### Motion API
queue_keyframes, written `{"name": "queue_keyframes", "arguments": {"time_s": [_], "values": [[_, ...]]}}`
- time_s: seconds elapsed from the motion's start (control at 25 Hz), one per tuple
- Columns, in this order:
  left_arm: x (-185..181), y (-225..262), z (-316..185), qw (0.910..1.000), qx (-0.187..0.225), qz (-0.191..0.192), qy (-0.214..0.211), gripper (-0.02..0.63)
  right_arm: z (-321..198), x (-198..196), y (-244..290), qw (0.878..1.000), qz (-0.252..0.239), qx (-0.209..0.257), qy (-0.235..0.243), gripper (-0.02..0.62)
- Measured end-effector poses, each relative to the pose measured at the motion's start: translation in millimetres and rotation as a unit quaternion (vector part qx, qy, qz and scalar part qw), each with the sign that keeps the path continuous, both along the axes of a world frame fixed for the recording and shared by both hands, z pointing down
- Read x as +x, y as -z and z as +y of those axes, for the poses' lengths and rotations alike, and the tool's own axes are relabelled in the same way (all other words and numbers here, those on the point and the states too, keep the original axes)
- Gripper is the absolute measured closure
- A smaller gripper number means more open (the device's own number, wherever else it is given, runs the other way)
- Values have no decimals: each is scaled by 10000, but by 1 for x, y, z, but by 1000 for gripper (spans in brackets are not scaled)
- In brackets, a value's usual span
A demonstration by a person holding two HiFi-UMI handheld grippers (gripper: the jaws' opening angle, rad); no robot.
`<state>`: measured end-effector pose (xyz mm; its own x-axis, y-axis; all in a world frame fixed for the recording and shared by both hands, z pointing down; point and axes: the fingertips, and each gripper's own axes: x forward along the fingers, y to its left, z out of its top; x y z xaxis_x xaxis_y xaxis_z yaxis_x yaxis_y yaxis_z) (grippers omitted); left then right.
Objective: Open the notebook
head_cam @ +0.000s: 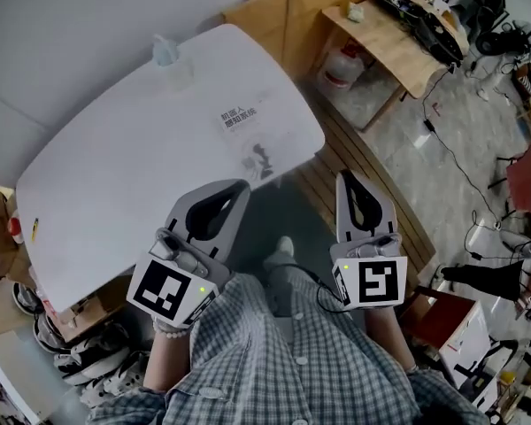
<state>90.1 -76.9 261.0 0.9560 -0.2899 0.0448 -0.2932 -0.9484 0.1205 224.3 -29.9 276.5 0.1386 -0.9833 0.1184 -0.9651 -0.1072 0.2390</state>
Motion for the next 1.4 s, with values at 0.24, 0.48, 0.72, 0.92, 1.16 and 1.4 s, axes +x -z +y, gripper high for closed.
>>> {"name": "queue_keyframes", "arguments": {"time_s": [0.24, 0.48, 0.72, 0.92, 1.16, 1.4], "values": [[12, -2, -16, 9975, -18, -72, 697, 598, -39, 20, 0, 9975, 33, 35, 704, 572], [26, -1, -23, 9928, 20, -83, 1195, 597, -59, 35, -3, 9927, -13, 67, 1201, 572], [41, -1, -20, 9893, 60, -94, 1456, 597, -68, 44, -5, 9879, -92, 86, 1547, 572], [48, -2, -19, 9864, 99, -166, 1630, 598, -70, 49, -8, 9843, -119, 91, 1761, 572], [56, -6, -20, 9849, 119, -316, 1698, 598, -69, 60, -20, 9844, -252, -19, 1739, 572], [70, -23, -23, 9866, 1, -482, 1559, 598, -65, 76, -35, 9880, -368, -123, 1497, 572]]}}
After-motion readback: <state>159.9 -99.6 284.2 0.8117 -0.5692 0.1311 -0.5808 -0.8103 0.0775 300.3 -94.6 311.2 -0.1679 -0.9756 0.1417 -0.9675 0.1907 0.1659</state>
